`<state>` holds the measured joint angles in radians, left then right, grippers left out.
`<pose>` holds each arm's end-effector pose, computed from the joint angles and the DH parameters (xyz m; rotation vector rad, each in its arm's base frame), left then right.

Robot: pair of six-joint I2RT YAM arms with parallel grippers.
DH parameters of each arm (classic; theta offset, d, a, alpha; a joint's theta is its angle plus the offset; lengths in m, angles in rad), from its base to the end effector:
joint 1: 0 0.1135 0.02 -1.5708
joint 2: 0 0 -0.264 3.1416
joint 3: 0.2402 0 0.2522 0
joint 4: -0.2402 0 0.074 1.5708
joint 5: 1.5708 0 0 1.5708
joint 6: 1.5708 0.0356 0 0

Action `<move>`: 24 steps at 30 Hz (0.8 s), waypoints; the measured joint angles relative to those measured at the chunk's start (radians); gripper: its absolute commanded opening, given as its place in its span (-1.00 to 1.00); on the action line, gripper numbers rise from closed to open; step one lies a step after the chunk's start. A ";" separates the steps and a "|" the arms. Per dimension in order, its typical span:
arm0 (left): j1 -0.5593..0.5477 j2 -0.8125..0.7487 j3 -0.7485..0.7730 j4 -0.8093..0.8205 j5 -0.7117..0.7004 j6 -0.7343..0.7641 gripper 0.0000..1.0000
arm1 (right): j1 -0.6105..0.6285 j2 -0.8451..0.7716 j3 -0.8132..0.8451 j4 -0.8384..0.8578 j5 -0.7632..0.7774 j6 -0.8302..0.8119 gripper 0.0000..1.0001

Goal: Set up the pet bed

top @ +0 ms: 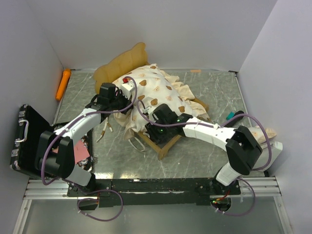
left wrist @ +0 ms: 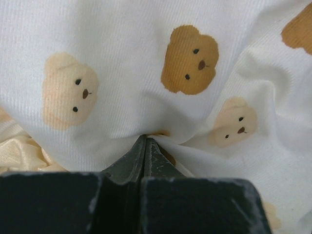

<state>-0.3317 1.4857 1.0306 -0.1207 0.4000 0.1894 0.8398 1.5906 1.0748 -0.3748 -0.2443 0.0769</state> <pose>0.3108 -0.1217 0.2646 0.7737 1.9935 -0.5119 0.2180 0.2560 0.2244 -1.0532 2.3280 0.6807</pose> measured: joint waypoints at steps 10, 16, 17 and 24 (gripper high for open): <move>-0.002 0.000 0.000 -0.003 0.007 0.007 -0.99 | 0.002 -0.129 -0.004 -0.067 0.003 -0.033 -0.33; -0.020 0.000 0.000 -0.004 0.007 0.009 -0.98 | 0.002 -0.145 -0.032 -0.048 -0.010 0.002 -0.80; -0.021 0.000 0.000 -0.004 0.007 0.008 -0.98 | 0.000 -0.126 -0.034 -0.045 -0.011 0.008 -0.82; -0.022 0.002 0.000 -0.003 0.007 0.008 -0.99 | -0.035 0.012 -0.047 0.032 -0.033 0.018 -1.00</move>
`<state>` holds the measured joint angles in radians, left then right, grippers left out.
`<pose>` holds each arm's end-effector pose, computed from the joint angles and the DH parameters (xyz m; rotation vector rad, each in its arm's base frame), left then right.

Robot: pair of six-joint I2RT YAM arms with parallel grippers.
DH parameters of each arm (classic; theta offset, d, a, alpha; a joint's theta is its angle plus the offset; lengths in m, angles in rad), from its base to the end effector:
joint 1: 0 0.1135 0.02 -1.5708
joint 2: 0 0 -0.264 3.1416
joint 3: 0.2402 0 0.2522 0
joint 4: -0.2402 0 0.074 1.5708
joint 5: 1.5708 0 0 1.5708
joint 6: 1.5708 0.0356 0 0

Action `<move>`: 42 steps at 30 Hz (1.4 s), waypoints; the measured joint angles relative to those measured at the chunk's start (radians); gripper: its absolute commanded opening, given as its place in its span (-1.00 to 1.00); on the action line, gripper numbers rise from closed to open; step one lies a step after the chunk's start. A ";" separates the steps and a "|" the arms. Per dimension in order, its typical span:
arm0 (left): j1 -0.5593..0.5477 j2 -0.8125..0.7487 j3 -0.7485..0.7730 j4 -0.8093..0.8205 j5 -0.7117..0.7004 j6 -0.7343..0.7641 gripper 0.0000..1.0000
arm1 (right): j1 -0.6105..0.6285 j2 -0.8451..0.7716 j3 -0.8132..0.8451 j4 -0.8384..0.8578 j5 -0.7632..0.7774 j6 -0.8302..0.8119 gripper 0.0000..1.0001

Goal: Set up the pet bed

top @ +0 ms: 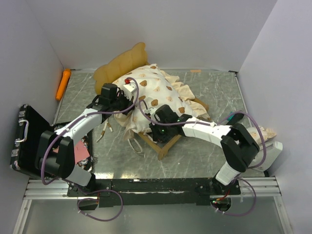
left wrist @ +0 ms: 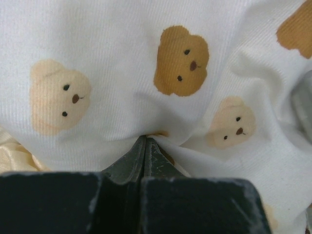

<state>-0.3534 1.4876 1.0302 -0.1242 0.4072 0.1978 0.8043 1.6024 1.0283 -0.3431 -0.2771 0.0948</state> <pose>0.3080 -0.1286 0.2636 0.8085 1.9866 -0.5281 0.2236 0.2462 0.2088 -1.0110 2.3782 0.7044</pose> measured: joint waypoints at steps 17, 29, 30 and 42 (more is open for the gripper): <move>-0.006 0.023 0.000 -0.024 -0.003 0.019 -0.94 | -0.045 0.203 0.032 0.187 -0.431 -0.163 -1.00; -0.008 -0.032 0.045 -0.159 0.020 0.095 0.59 | -0.036 0.173 0.044 0.134 -0.297 -0.092 -0.74; -0.008 -0.046 0.060 -0.183 0.027 0.103 0.62 | -0.036 0.157 0.035 0.135 -0.290 -0.091 -0.68; -0.010 -0.275 0.106 -0.452 0.183 0.229 0.85 | -0.037 -0.020 -0.017 0.050 -0.275 -0.071 -0.42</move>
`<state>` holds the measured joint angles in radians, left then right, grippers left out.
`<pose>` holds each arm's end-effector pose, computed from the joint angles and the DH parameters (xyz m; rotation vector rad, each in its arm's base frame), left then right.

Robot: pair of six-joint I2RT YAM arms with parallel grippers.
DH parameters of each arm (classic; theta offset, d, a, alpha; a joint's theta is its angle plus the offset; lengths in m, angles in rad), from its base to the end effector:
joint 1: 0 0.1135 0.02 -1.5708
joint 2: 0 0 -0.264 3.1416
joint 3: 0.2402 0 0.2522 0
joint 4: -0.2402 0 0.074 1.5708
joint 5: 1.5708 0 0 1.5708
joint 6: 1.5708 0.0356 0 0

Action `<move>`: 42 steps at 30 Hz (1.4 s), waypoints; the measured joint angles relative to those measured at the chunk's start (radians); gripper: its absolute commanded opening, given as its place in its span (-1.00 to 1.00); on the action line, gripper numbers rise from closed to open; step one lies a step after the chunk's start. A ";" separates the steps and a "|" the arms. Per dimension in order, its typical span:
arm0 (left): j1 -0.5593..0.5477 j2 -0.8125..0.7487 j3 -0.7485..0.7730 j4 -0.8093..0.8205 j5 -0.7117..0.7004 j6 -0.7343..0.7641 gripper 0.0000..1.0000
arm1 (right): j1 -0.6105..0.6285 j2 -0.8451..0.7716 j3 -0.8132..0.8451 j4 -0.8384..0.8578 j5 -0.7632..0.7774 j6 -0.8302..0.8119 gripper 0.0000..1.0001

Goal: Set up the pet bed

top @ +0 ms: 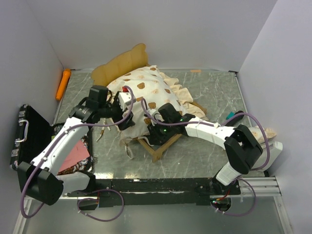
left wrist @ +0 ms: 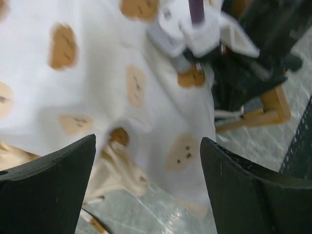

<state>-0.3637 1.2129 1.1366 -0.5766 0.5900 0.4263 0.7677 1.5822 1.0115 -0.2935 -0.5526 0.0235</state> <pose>0.2347 -0.1105 0.3390 1.1193 1.8502 -0.6164 0.2239 0.2421 0.2163 -1.1578 2.2444 1.0141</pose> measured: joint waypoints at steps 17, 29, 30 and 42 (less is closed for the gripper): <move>-0.021 0.155 -0.097 0.027 -0.010 -0.026 -0.99 | -0.004 -0.195 0.002 -0.073 0.132 0.031 -0.03; -0.022 0.159 -0.087 0.053 0.000 -0.028 -0.99 | -0.011 -0.044 0.002 -0.087 0.198 0.095 -0.72; -0.022 0.159 -0.087 0.057 0.000 -0.029 -0.99 | -0.011 -0.037 0.002 -0.080 0.196 0.096 -0.89; -0.014 0.159 -0.106 0.112 0.019 -0.051 -0.99 | 0.091 -0.028 0.024 -0.051 0.087 0.046 -1.00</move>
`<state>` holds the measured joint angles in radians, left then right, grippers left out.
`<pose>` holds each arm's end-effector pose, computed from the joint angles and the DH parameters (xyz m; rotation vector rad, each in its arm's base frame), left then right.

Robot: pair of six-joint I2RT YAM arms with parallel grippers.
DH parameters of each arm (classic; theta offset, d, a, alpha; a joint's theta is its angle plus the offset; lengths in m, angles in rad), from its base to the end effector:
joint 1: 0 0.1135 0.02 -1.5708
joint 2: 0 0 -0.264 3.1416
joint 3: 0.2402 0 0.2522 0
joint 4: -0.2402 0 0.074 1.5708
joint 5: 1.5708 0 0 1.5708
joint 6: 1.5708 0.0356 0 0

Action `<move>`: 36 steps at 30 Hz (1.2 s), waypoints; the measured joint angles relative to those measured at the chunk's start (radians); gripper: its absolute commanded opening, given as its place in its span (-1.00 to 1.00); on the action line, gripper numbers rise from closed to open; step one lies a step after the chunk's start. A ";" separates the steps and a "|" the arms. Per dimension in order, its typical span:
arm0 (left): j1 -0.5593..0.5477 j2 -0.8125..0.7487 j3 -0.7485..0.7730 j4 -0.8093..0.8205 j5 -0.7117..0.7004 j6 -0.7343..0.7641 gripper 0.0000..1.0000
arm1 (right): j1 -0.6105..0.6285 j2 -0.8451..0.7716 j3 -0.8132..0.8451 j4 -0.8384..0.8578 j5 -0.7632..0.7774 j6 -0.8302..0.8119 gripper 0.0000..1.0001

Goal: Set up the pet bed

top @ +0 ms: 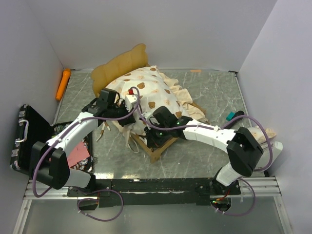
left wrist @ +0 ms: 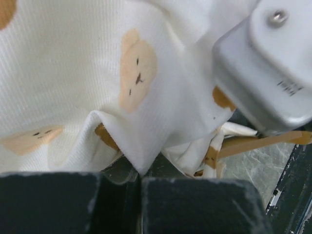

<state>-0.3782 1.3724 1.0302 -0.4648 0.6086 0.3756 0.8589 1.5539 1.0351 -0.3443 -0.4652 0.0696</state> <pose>0.2622 -0.1261 0.2721 1.1102 2.0208 -0.7196 0.2014 0.2579 0.2277 -1.1842 2.2639 0.9601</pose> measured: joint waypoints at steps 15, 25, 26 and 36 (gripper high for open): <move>0.045 0.037 -0.016 0.014 0.006 0.004 -0.98 | -0.053 0.277 0.054 0.187 -0.177 -0.095 -1.00; 0.074 0.069 -0.015 0.026 -0.032 0.001 -0.12 | -0.060 0.406 0.150 0.180 -0.197 -0.107 -1.00; 0.074 0.069 -0.015 0.027 -0.035 0.004 0.08 | -0.061 0.407 0.150 0.182 -0.202 -0.104 -1.00; 0.076 0.011 0.007 -0.001 -0.066 0.008 0.95 | -0.076 0.437 0.169 0.213 -0.243 -0.021 -1.00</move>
<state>-0.3027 1.3830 1.0374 -0.4660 0.5423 0.3840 0.7826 1.9911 1.2041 -0.1314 -0.7082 0.0483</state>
